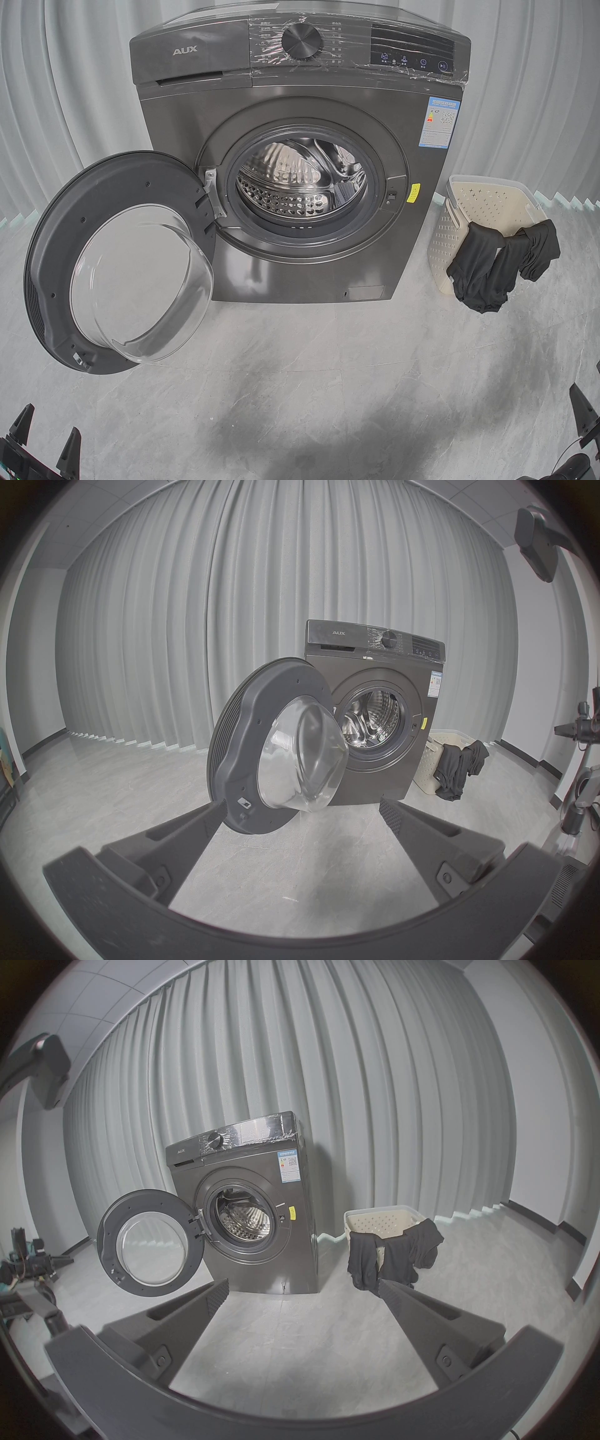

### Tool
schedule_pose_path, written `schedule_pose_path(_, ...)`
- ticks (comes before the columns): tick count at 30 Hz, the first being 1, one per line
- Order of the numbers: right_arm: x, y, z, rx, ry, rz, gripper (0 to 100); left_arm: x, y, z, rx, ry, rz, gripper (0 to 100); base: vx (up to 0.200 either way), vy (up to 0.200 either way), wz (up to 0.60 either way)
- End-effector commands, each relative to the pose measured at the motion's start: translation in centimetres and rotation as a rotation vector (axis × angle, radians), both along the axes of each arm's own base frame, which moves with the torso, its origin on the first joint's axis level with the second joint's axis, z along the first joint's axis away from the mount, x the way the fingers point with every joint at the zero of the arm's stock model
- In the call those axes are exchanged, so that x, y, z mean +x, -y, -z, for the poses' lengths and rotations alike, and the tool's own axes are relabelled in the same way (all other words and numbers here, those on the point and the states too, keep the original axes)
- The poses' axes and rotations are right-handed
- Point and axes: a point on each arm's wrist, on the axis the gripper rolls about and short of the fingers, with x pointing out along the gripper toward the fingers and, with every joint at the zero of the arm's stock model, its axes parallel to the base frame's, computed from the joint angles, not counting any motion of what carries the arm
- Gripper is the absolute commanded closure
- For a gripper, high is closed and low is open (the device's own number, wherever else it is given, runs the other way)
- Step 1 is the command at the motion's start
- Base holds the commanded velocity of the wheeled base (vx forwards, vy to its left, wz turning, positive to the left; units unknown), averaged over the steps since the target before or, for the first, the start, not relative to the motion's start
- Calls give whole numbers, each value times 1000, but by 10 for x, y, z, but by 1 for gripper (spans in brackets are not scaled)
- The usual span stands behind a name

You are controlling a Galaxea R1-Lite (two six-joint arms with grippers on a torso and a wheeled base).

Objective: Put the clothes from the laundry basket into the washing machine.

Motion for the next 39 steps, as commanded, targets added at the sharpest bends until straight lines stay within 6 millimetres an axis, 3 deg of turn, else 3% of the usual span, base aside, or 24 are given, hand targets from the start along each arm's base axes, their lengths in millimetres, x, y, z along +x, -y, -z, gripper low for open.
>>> schedule_pose_path(1,-14,-2,31,-30,92,34,0,0,0,5,0,0,0,0,0,0,0)
schedule_pose_path(4,-10,-3,43,-51,63,22,0,0,0,5,0,-2,0,0,0,0,0)
schedule_pose_path(10,-9,-2,49,-143,22,52,0,0,0,5,-2,0,0,0,0,0,0)
schedule_pose_path(17,-9,-1,50,-106,1,82,0,0,0,5,0,-2,0,0,0,0,0)
schedule_pose_path(39,-9,-1,50,-98,1,85,0,0,0,5,2,-2,0,0,0,-200,0)
